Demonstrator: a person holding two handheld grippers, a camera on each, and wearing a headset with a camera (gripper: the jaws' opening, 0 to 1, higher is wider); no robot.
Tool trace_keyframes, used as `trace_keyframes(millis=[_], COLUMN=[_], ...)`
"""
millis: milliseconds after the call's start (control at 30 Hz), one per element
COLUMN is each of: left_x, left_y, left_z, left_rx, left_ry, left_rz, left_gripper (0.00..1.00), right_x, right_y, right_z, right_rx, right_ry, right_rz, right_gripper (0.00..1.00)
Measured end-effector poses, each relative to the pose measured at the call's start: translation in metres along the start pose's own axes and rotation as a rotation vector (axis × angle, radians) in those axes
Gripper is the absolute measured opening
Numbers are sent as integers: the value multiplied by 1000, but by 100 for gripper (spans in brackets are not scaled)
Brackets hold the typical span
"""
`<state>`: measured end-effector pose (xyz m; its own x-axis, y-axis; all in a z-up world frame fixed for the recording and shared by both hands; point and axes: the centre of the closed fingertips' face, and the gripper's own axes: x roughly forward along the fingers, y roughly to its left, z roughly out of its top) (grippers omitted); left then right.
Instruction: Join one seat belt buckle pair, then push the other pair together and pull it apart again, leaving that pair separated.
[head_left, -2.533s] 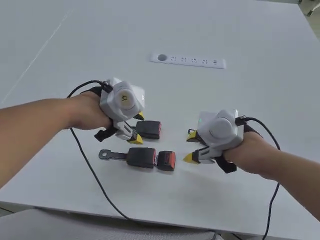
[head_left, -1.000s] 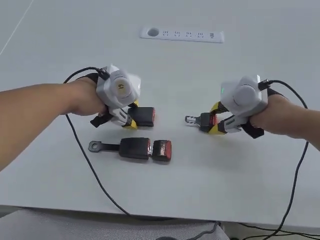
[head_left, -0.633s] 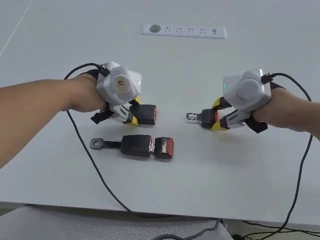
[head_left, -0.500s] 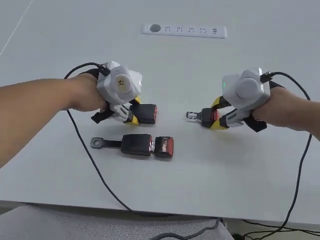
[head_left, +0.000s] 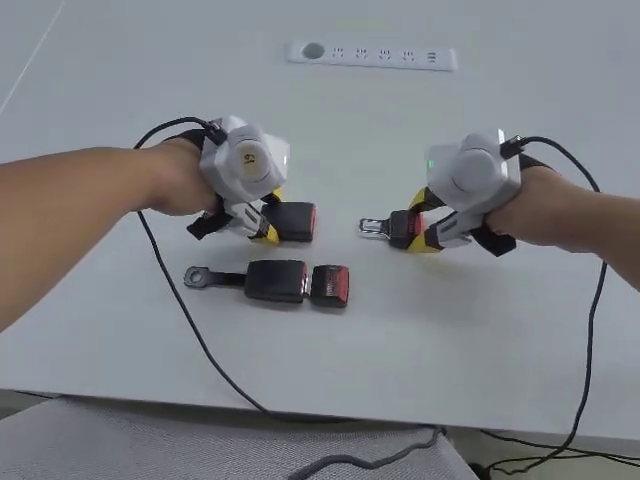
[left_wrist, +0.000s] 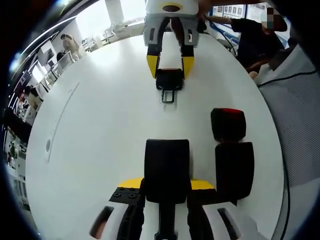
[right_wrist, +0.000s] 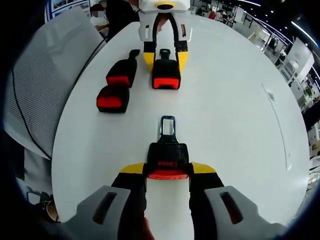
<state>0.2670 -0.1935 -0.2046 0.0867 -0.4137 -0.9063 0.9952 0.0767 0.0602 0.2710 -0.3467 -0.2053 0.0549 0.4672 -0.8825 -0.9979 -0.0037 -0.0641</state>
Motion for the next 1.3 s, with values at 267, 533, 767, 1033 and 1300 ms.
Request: trace_keyframes(millis=[267,533,767,1033,1300], left_x=[1,4,5,6,6], left_y=[2,6,5,4,0], left_z=[-2,-6,-6,-5,-3], left_rx=[8,-6,1,18,18], left_ry=[1,3,17,29,16], left_rz=[0,10,8,0,-1], left_gripper=[33,32,32,32,32], right_x=[12,22,23,31,32], right_y=[2,-3,4,3,3], right_z=[21,48,61,65,66], right_rx=[-18,-45,-57,-62,12], right_ry=[-13,-16,-28,-41,-70], right_rz=[-3,-62,-44,-44,-15], right_gripper=[31,31,31,30,29])
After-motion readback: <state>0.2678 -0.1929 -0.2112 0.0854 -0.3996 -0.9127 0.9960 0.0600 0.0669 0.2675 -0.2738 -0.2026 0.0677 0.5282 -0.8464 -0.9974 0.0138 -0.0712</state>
